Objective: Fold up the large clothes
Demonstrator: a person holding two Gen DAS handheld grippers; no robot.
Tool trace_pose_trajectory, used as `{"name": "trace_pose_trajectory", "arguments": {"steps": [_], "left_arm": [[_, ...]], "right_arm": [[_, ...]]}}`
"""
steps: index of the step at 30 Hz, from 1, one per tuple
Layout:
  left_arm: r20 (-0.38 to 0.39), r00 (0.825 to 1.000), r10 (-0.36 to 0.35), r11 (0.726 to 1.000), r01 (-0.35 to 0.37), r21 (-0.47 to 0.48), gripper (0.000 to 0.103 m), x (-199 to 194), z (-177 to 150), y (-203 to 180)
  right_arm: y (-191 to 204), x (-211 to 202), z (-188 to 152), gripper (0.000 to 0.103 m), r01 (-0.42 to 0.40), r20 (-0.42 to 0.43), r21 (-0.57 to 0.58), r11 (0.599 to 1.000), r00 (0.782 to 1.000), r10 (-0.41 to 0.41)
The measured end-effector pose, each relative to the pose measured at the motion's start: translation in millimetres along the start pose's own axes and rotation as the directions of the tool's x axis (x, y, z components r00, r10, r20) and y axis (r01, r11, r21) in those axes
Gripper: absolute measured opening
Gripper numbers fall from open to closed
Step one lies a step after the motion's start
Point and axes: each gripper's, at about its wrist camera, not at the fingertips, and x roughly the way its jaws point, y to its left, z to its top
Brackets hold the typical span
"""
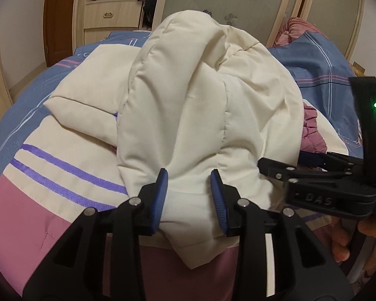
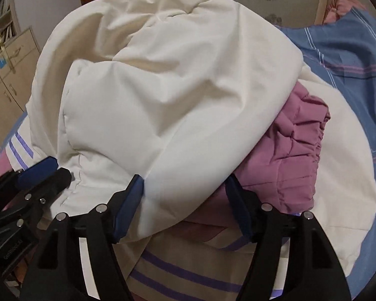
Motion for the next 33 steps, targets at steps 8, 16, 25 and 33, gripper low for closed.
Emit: {"name": "trace_pose_trajectory", "arguments": {"steps": [8,16,25,33], "left_arm": [[0.149,0.985,-0.084,0.994,0.071,0.088,0.048,-43.5,8.3,3.1],[-0.037,0.985,-0.170,0.982,0.173,0.070,0.057,-93.1,-48.6,10.5],[-0.136,0.989,0.056,0.986,-0.033,0.161,0.069,-135.9,-124.8,34.6],[-0.067,0.968,0.244,0.969,-0.246,-0.028,0.098,-202.8,-137.9,130.3]], "right_arm": [[-16.1,-92.4,-74.6,0.071,-0.034,0.073,-0.014,0.999,0.997,0.035],[-28.4,-119.1,-166.5,0.073,-0.007,0.093,0.032,0.999,0.996,0.004],[-20.1,-141.9,-202.7,0.083,-0.048,0.067,0.032,0.998,0.997,0.046],[-106.6,-174.9,-274.7,0.089,-0.125,0.024,0.367,0.922,0.992,0.125]]}}
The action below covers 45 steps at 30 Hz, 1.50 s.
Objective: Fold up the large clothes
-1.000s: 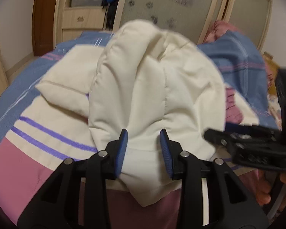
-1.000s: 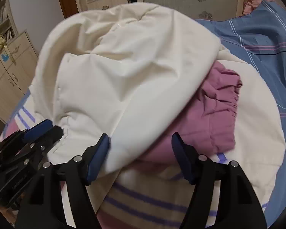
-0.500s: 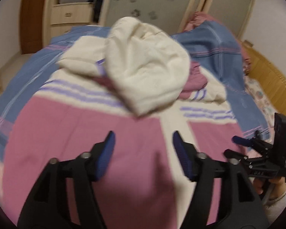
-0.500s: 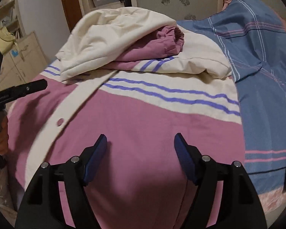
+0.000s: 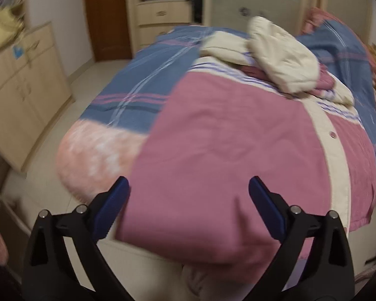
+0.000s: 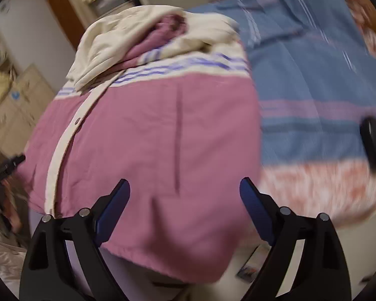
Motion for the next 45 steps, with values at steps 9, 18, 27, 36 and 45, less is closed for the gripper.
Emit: {"name": "trace_pose_trajectory", "arguments": {"steps": [9,18,27,36,45], "left_arm": [[-0.108,0.922,-0.373,0.868,0.305,-0.391,0.097,46.8,-26.3,67.0],[-0.067,0.841,-0.537,0.748,0.439,-0.498,0.023,57.2,-34.8,47.1],[0.184,0.700,-0.690,0.557,0.675,-0.484,0.012,12.8,-9.8,56.7],[0.330,0.574,-0.749,0.418,0.797,-0.436,0.012,-7.4,30.3,54.5],[0.323,0.541,-0.776,0.433,0.830,-0.351,0.014,0.5,157.4,32.9]], "right_arm": [[-48.7,30.6,-46.0,0.089,-0.229,-0.074,0.280,0.932,0.963,0.259],[-26.9,47.6,-58.2,0.038,-0.319,-0.064,0.272,0.908,0.935,0.348],[-5.8,-22.8,-29.0,0.010,-0.671,0.233,0.174,0.720,0.739,0.632],[10.1,-59.9,28.2,0.010,-0.751,0.326,0.071,0.657,0.640,0.696],[6.2,-62.7,153.1,0.010,-0.784,0.395,-0.003,0.620,0.569,0.721]]}}
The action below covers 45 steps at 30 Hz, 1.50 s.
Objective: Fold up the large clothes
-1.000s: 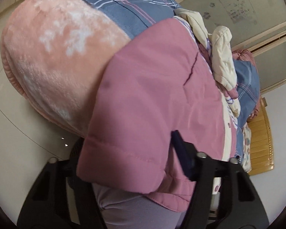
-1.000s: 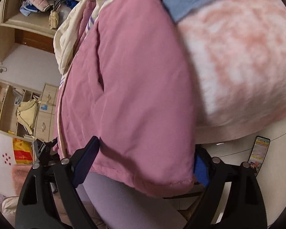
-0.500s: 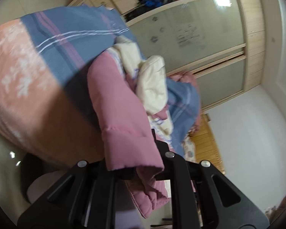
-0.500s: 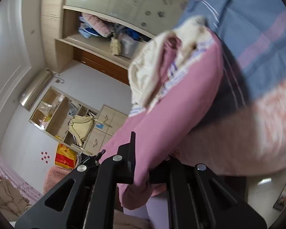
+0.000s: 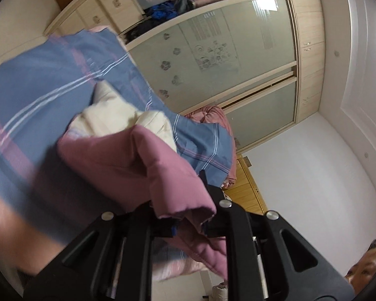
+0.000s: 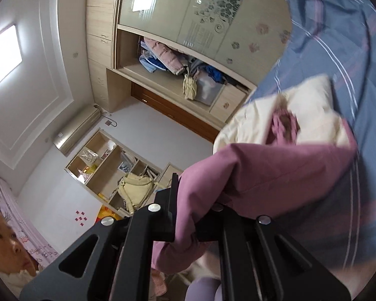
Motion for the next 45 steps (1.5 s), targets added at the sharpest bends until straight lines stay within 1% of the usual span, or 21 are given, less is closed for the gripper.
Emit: {"name": "trace_pose_trajectory", "arguments": {"steps": [6,10,13,14,16,18,21,22,23,25,27,29,30,33,35,37,39,41,42,44,45], "left_arm": [[-0.034,0.995,0.093,0.996,-0.093,-0.013,0.018,114.2,110.9,1.0],[-0.053,0.974,0.218,0.975,-0.220,-0.030,0.030,186.3,154.0,41.5],[-0.061,0.963,0.264,0.949,-0.271,-0.164,0.055,215.4,162.7,94.9],[-0.022,0.962,0.271,0.946,-0.270,-0.177,0.064,211.9,165.2,106.3],[0.077,0.950,0.301,0.945,-0.287,-0.157,0.075,186.7,169.5,119.7],[0.131,0.926,0.354,0.929,-0.332,-0.162,0.075,162.1,173.7,125.8],[0.147,0.897,0.417,0.909,-0.409,-0.080,0.072,130.4,170.8,109.5],[0.157,0.885,0.439,0.897,-0.442,-0.021,0.072,125.4,166.1,95.6],[0.164,0.873,0.460,0.882,-0.470,0.028,0.072,126.4,162.5,86.2],[0.163,0.869,0.466,0.857,-0.490,0.162,0.073,133.4,144.3,55.2],[0.147,0.882,0.447,0.844,-0.470,0.257,0.073,146.5,128.7,32.7],[0.104,0.890,0.445,0.825,-0.452,0.338,0.073,170.6,109.1,11.1],[0.080,0.887,0.455,0.811,-0.450,0.374,0.073,186.5,100.0,5.9],[0.037,0.855,0.517,0.718,-0.456,0.526,0.070,236.6,60.4,-14.7],[0.036,0.820,0.571,0.636,-0.469,0.613,0.061,268.7,34.7,-20.3],[0.014,0.790,0.613,0.591,-0.471,0.655,0.060,297.5,20.8,-17.2],[0.037,0.751,0.659,0.538,-0.506,0.674,0.060,318.3,18.5,-6.9],[0.075,0.707,0.703,0.483,-0.552,0.679,0.062,335.2,25.4,3.9],[0.101,0.673,0.733,0.441,-0.583,0.682,0.062,345.7,31.6,11.4],[0.140,0.606,0.783,0.366,-0.630,0.685,0.062,365.7,44.9,31.6],[0.140,0.585,0.799,0.360,-0.650,0.669,0.062,374.8,53.2,39.2]], "right_arm": [[-38.2,75.5,93.5,0.010,0.146,0.057,0.035,0.989,0.987,-0.148],[-102.1,131.6,132.3,0.018,0.357,0.013,0.109,0.928,0.933,-0.360],[-156.9,155.6,131.9,0.025,0.443,-0.054,0.203,0.873,0.896,-0.441],[-177.5,159.9,129.0,0.025,0.442,-0.080,0.242,0.864,0.896,-0.436],[-208.7,154.6,126.6,0.025,0.365,-0.075,0.336,0.868,0.929,-0.362],[-221.8,146.5,127.3,0.026,0.300,-0.064,0.393,0.869,0.952,-0.299],[-210.8,144.6,137.2,0.033,0.297,-0.100,0.354,0.887,0.955,-0.281],[-200.6,142.2,142.1,0.047,0.295,-0.084,0.326,0.898,0.955,-0.283],[-188.9,137.1,147.3,0.074,0.308,-0.051,0.297,0.904,0.950,-0.307],[-152.9,110.8,159.5,0.102,0.366,0.137,0.221,0.904,0.906,-0.400],[-123.3,99.2,163.7,0.102,0.394,0.180,0.143,0.908,0.892,-0.415],[-96.2,111.4,156.0,0.102,0.459,0.094,0.040,0.888,0.883,-0.460],[-78.9,125.8,143.9,0.100,0.502,0.033,-0.058,0.863,0.865,-0.500],[-43.0,176.1,93.4,0.079,0.582,-0.069,-0.352,0.733,0.765,-0.640],[-40.2,213.8,61.1,0.059,0.547,-0.153,-0.444,0.709,0.734,-0.662],[-42.4,251.0,39.2,0.057,0.521,-0.195,-0.518,0.679,0.701,-0.686],[-48.5,293.6,27.5,0.057,0.522,-0.169,-0.602,0.604,0.657,-0.735],[-57.4,324.3,33.4,0.057,0.543,-0.108,-0.644,0.539,0.633,-0.767],[-65.8,337.8,39.7,0.057,0.562,-0.074,-0.659,0.500,0.613,-0.787],[-88.3,361.4,56.2,0.059,0.626,0.018,-0.674,0.394,0.546,-0.838],[-101.9,368.4,66.8,0.059,0.681,0.093,-0.668,0.301,0.477,-0.874]]}}
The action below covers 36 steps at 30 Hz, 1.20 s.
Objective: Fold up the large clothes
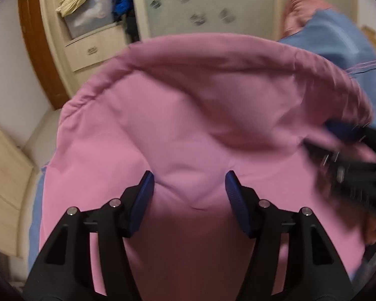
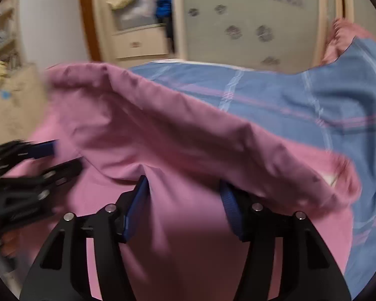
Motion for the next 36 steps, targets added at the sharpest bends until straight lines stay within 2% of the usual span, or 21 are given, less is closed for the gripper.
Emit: {"name": "trace_pose_trajectory", "arguments": {"steps": [2,4,6,8,10,11,15,18,23,29,36], "left_arm": [[-0.017,1.000,0.016,0.999,-0.017,-0.050,0.071,18.8,11.3,8.5],[-0.027,0.999,0.027,0.996,-0.029,-0.079,0.076,33.4,18.4,17.7],[-0.032,0.999,0.025,0.994,-0.029,-0.107,0.077,42.7,17.8,25.7],[-0.042,0.999,0.013,0.990,-0.019,-0.143,0.079,50.8,12.9,30.6],[-0.049,0.998,0.027,0.988,-0.034,-0.150,0.081,57.2,8.0,27.6],[-0.049,0.998,0.039,0.988,-0.046,-0.145,0.083,58.7,6.4,27.6],[-0.070,0.997,0.045,0.986,-0.055,-0.160,0.085,61.4,3.6,28.6],[-0.073,0.995,0.070,0.987,-0.080,-0.142,0.087,59.3,-2.7,24.8],[-0.063,0.995,0.082,0.985,-0.091,-0.144,0.090,60.6,-8.3,24.0],[-0.063,0.997,0.055,0.983,-0.065,-0.169,0.094,69.9,-10.2,30.1],[-0.048,0.997,0.065,0.981,-0.073,-0.179,0.099,81.8,-12.9,29.2]], "right_arm": [[-20.3,28.3,8.2,0.058,0.163,0.018,0.004,0.987,0.986,-0.163],[-54.8,53.0,4.5,0.059,0.269,-0.032,0.060,0.961,0.963,-0.267],[-89.5,69.2,-5.7,0.059,0.241,-0.114,0.163,0.957,0.968,-0.224],[-114.2,76.5,-19.8,0.059,0.232,-0.146,0.238,0.943,0.969,-0.202],[-127.1,78.1,-30.3,0.060,0.189,-0.146,0.297,0.936,0.978,-0.151],[-128.5,77.4,-32.9,0.060,0.183,-0.144,0.303,0.935,0.979,-0.145],[-106.4,74.8,-33.1,0.062,0.264,-0.151,0.205,0.942,0.960,-0.236],[-100.3,71.4,-35.7,0.065,0.285,-0.164,0.159,0.945,0.952,-0.259],[-109.8,61.4,-47.1,0.075,0.264,-0.154,0.210,0.942,0.960,-0.234],[-112.2,65.5,-50.4,0.079,0.240,-0.144,0.247,0.939,0.967,-0.210],[-109.7,74.3,-51.7,0.082,0.249,-0.137,0.252,0.935,0.966,-0.220]]}}
